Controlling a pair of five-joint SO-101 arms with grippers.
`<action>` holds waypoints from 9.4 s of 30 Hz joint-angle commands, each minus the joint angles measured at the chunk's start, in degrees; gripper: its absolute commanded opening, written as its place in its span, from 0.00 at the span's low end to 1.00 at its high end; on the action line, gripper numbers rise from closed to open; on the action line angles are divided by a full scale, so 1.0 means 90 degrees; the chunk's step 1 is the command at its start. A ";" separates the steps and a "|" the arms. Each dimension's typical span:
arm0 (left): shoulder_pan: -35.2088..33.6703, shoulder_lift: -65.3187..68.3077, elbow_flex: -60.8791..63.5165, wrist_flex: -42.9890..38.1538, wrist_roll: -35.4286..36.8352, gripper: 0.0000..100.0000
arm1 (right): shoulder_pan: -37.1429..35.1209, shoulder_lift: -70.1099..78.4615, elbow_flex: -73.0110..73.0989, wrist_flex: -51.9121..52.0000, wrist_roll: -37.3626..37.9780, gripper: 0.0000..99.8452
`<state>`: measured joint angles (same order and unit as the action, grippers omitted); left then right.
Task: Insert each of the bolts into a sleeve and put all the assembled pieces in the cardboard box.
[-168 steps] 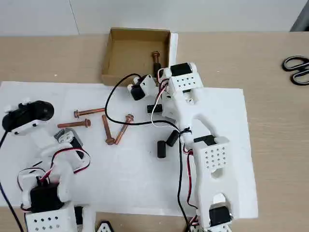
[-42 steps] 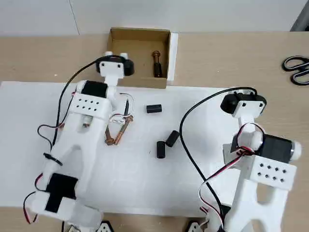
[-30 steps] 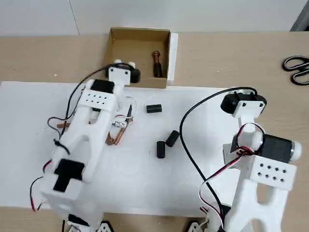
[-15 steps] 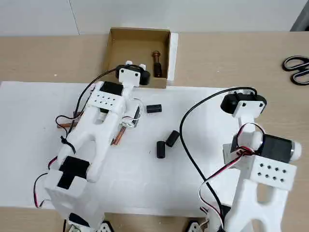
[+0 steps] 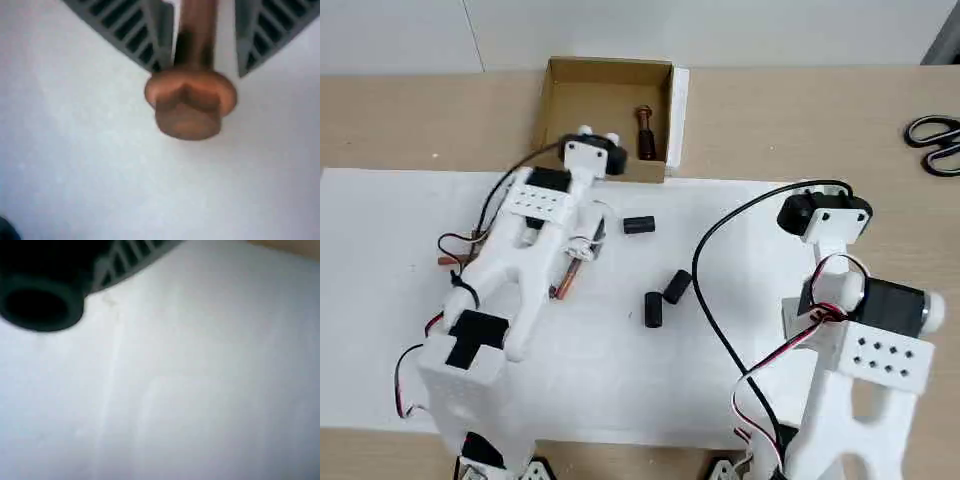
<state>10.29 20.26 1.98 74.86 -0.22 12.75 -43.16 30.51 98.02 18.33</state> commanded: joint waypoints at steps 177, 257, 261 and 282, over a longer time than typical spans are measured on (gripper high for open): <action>0.1739 -1.3792 0.8112 -0.2442 0.3497 0.01 | -0.7087 -0.6755 0.6662 -0.6540 -0.1495 0.00; 0.1827 -1.3783 0.8513 -0.1309 0.2247 0.20 | -0.6667 -0.6764 0.6525 -0.6667 -0.1280 0.00; 0.1426 -1.3773 0.8571 -0.1221 0.1729 0.20 | -0.6667 -0.6764 0.6525 -0.6667 -0.1270 0.00; 0.1299 -1.3802 0.7839 -0.1368 0.1856 0.07 | -0.6657 -0.6764 0.6828 -0.6667 -0.1289 0.00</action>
<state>22.42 -103.43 74.77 63.87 16.40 -47.82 -103.03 92.57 39.65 6.37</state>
